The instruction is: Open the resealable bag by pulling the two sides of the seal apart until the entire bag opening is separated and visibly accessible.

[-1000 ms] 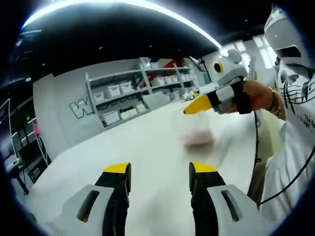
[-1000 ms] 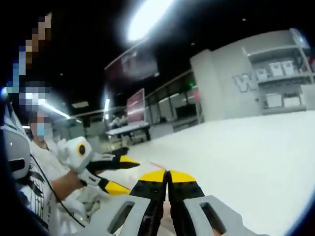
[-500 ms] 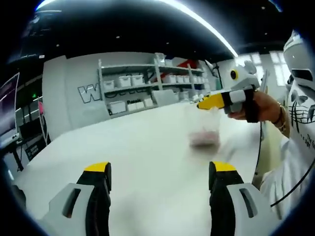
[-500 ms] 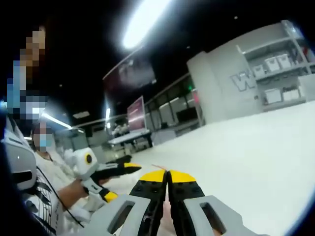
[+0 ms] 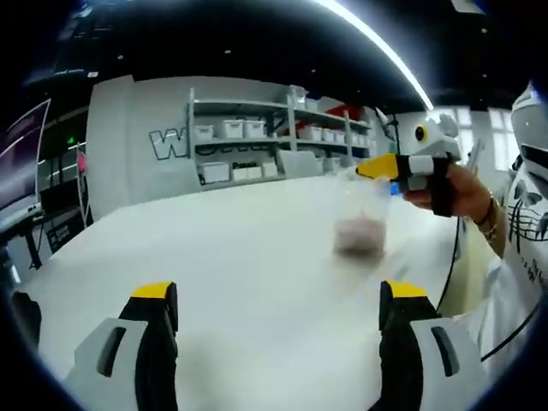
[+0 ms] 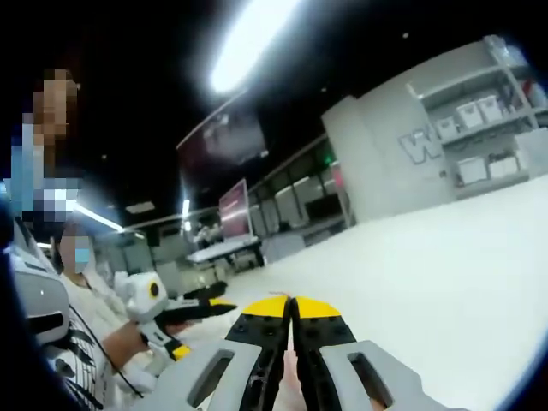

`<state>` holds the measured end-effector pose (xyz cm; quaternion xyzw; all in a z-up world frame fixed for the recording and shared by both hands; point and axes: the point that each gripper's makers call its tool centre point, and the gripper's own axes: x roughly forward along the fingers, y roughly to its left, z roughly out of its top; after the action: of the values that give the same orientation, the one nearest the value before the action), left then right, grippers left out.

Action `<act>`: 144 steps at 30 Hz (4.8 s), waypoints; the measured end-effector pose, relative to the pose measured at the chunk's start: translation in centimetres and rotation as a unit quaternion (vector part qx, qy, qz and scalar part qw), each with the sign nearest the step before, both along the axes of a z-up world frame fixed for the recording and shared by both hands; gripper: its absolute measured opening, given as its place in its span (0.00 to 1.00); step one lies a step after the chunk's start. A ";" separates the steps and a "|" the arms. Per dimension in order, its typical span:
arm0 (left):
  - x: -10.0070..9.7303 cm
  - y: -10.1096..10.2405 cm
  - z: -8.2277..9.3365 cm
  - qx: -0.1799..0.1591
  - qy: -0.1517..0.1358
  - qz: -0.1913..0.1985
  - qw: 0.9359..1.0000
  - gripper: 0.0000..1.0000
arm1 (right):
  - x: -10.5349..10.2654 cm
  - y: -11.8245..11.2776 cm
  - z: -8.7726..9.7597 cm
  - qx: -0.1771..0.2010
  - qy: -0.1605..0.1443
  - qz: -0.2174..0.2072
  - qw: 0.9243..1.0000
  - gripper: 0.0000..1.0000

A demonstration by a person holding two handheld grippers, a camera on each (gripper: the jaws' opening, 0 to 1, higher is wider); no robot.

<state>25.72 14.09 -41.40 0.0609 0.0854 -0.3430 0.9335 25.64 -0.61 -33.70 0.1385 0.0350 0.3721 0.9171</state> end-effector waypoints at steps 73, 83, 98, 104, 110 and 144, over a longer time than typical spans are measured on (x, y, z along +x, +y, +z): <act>0.3 0.2 1.1 -0.019 -0.025 0.002 1.000 0.99 | 11.2 0.3 2.8 -0.092 -0.018 -0.032 0.995 0.00; 0.2 0.2 1.3 -0.019 -0.029 0.002 0.999 0.99 | 13.3 0.3 2.9 -0.102 -0.014 -0.036 0.994 0.00; 0.3 0.7 1.5 -0.019 -0.031 0.008 0.999 0.99 | 16.7 -0.3 2.9 -0.116 -0.004 -0.050 0.992 0.00; 0.2 0.9 1.6 -0.018 -0.031 0.010 0.999 0.99 | 18.3 -0.3 2.7 -0.126 0.000 -0.052 0.991 0.00; 0.4 1.2 1.6 -0.018 -0.032 0.016 0.999 0.99 | 20.0 -0.5 2.8 -0.129 0.001 -0.057 0.990 0.00; 1.4 1.8 1.6 -0.024 -0.030 0.020 0.999 0.99 | 27.6 0.3 2.3 -0.140 0.021 -0.084 0.986 0.00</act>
<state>27.16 15.88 -39.84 0.0465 0.0503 -0.3244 0.9434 53.24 -0.27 -31.36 0.0190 0.0941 0.2824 0.9545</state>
